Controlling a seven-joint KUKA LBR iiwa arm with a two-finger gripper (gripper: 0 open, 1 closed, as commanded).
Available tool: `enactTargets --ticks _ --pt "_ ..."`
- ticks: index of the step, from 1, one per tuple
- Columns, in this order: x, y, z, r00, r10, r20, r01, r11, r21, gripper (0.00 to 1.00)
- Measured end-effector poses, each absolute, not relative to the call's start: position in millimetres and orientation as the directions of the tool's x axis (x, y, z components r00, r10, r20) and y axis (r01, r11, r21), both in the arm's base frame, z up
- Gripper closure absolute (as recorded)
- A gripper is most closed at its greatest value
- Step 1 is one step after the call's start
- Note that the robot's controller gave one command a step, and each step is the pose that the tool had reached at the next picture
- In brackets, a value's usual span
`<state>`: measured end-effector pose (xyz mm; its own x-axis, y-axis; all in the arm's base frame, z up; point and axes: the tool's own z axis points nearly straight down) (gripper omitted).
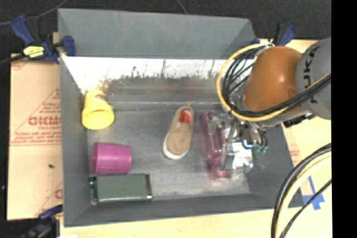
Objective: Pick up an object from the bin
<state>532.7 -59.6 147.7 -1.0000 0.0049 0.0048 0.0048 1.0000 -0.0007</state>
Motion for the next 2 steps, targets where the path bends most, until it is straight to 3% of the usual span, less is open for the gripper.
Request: enactTargets --ticks 1,2 --pt "533.8 -59 152 -1.000 0.002 -0.001 0.002 1.000 -0.001 0.00" --pt "625.8 -4 72 -0.992 -0.124 -0.005 -0.124 0.992 0.000 0.00"
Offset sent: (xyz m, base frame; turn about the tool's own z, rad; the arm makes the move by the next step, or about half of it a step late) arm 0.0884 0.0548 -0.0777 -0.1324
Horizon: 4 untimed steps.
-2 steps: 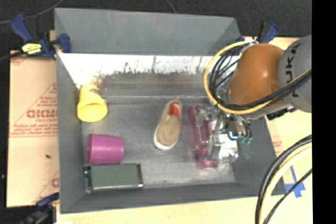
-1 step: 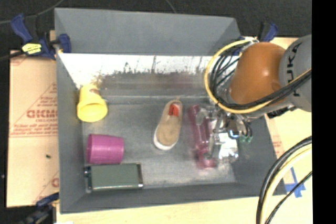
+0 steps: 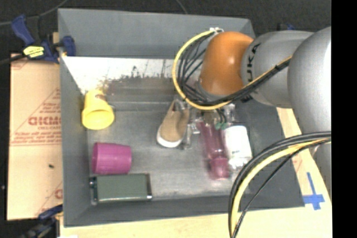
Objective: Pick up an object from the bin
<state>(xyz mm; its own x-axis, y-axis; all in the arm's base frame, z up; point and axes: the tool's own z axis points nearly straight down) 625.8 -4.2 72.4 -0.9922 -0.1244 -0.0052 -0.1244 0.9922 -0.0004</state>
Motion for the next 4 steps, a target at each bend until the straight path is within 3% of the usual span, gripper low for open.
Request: enactTargets --ticks 1,2,3,4 --pt "632.6 51 136 -0.951 -0.309 -0.012 -0.309 0.951 -0.003 0.00" --pt "552.2 -27 99 -0.921 -0.389 -0.003 -0.389 0.921 -0.003 0.00" --pt "628.3 3 81 -0.782 -0.623 -0.012 -0.623 0.782 -0.011 0.00" --pt "580.9 3 79 -0.702 -0.712 -0.026 -0.711 0.702 -0.022 1.00"
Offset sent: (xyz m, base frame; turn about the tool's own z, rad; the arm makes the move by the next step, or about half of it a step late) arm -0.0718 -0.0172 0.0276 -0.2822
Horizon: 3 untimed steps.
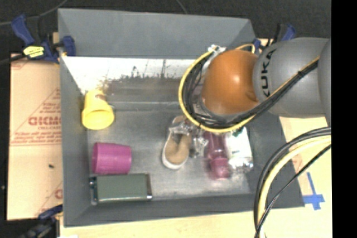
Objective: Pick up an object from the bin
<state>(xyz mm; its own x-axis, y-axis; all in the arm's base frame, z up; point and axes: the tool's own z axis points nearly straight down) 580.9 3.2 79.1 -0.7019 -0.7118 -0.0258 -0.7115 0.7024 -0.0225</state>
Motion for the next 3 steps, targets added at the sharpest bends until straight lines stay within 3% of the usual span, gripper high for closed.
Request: enactTargets --ticks 3 --pt "579.4 3.3 86.4 -0.703 -0.711 -0.020 -0.711 0.703 -0.017 1.00"
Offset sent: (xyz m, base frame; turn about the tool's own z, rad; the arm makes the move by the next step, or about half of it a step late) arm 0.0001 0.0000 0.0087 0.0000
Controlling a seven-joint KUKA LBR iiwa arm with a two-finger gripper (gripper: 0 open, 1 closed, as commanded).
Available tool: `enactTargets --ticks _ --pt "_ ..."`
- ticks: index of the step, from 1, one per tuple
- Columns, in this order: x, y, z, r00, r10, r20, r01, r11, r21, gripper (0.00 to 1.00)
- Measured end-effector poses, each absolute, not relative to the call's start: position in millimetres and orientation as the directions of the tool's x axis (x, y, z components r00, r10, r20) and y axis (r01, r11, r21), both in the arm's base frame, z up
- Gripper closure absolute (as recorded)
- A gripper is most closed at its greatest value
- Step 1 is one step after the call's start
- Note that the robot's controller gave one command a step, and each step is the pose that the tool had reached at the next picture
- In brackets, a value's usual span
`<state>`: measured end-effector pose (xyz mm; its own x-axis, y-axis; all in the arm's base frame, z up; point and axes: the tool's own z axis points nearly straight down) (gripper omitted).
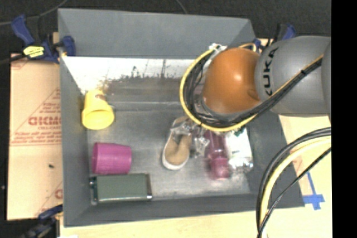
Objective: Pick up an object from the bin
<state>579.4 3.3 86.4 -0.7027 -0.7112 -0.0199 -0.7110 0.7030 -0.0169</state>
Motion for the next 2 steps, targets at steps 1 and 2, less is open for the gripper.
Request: enactTargets --ticks 1,2 --pt "577.7 3 104 -0.704 -0.710 -0.016 -0.710 0.704 -0.014 1.00" --pt "578.9 3 120 -0.705 -0.709 -0.019 -0.709 0.705 -0.016 1.00"
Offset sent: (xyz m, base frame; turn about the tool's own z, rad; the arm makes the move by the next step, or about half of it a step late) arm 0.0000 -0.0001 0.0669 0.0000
